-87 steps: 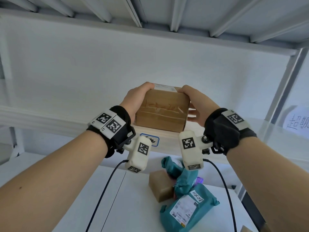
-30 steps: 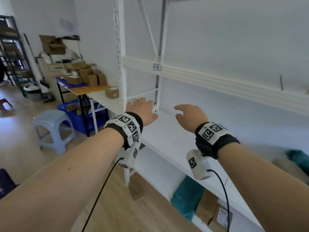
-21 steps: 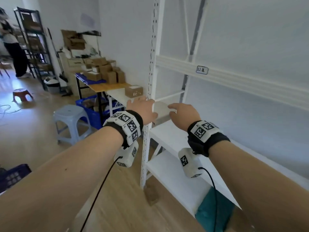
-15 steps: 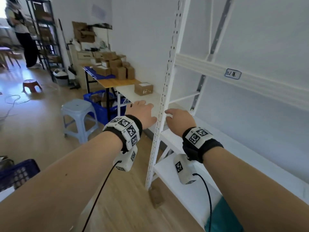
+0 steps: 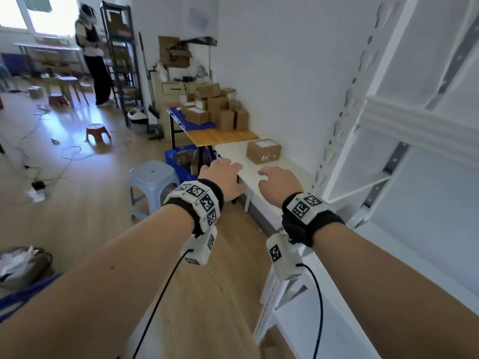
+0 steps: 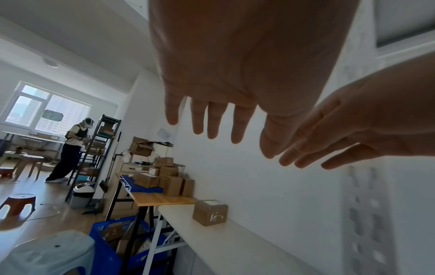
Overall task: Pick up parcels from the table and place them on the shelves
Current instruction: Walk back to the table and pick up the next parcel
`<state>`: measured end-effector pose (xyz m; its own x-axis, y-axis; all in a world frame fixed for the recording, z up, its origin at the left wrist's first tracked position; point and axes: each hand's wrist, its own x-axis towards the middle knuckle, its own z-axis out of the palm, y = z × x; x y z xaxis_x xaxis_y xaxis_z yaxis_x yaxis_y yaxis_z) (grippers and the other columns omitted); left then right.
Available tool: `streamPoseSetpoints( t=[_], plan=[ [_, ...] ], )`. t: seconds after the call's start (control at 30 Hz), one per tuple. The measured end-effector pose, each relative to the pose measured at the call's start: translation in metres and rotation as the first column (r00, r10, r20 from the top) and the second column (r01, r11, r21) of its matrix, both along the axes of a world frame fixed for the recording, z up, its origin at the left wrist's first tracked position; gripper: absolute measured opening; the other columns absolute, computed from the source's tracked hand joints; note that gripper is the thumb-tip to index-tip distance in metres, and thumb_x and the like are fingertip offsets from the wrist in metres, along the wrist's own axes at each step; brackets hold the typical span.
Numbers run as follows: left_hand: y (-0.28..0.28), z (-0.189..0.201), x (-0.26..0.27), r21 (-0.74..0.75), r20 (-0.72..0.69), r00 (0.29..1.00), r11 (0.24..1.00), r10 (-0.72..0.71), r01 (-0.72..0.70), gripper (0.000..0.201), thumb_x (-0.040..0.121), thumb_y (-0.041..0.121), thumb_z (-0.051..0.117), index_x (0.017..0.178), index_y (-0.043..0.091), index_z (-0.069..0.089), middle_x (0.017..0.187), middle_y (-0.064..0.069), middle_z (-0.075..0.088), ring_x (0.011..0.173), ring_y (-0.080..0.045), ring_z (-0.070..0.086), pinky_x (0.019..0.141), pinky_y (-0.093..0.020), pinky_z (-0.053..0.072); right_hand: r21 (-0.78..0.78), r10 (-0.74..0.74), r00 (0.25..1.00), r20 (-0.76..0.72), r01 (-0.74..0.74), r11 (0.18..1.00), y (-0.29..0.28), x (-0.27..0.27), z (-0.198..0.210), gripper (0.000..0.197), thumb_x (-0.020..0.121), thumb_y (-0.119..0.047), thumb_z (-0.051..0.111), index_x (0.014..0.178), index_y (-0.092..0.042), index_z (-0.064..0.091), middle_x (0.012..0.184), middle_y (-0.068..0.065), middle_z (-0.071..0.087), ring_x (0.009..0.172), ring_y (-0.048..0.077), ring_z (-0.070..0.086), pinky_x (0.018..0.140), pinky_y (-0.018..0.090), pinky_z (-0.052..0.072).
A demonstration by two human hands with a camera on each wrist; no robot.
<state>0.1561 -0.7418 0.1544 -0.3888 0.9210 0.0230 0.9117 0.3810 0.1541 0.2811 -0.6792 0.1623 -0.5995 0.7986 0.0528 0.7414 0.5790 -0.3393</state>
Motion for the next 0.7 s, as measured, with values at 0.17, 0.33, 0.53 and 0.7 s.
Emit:
streamPoseSetpoints(
  t=[0.17, 0.33, 0.53, 0.7],
  plan=[
    [0.073, 0.005, -0.049, 0.028, 0.019, 1.0, 0.999, 0.022, -0.023, 0.06, 0.092, 0.039, 0.048, 0.148, 0.024, 0.034, 0.151, -0.006, 0.037, 0.14, -0.029, 0.034, 0.109, -0.047, 0.03, -0.007, 0.004, 1.0, 0.007, -0.004, 1.0, 0.088, -0.054, 0.004, 0.05, 0.092, -0.017, 0.043, 0.142, -0.018, 0.046, 0.149, 0.006, 0.046, 0.135, 0.025, 0.044, 0.109, 0.034, 0.035],
    [0.125, -0.011, -0.099, -0.028, 0.034, 0.999, 0.999, 0.027, -0.026, 0.06, 0.092, 0.04, 0.048, 0.148, 0.024, 0.035, 0.152, -0.006, 0.036, 0.141, -0.028, 0.032, 0.111, -0.047, 0.028, -0.083, 0.005, 0.999, 0.047, -0.001, 0.997, 0.146, -0.111, -0.02, 0.05, 0.092, -0.015, 0.044, 0.141, -0.017, 0.048, 0.147, 0.007, 0.048, 0.133, 0.026, 0.046, 0.105, 0.034, 0.038],
    [0.202, -0.027, -0.185, -0.128, 0.061, 0.997, 0.991, -0.04, 0.048, 0.065, 0.092, 0.039, 0.049, 0.151, 0.023, 0.028, 0.155, -0.007, 0.033, 0.143, -0.029, 0.03, 0.113, -0.048, 0.029, -0.097, -0.028, 0.996, 0.086, 0.036, 0.995, 0.218, -0.186, -0.039, 0.049, 0.091, -0.013, 0.043, 0.139, -0.019, 0.05, 0.147, 0.005, 0.048, 0.133, 0.025, 0.046, 0.108, 0.034, 0.038],
    [0.272, -0.023, -0.26, -0.129, 0.035, 0.987, 0.979, -0.155, 0.159, 0.066, 0.092, 0.039, 0.048, 0.152, 0.024, 0.025, 0.156, -0.007, 0.031, 0.143, -0.028, 0.029, 0.113, -0.049, 0.029, -0.027, -0.116, 0.987, 0.11, 0.12, 0.992, 0.292, -0.249, -0.043, 0.043, 0.096, -0.018, 0.036, 0.134, -0.02, 0.055, 0.142, 0.006, 0.053, 0.129, 0.027, 0.05, 0.104, 0.034, 0.04]
  ],
)
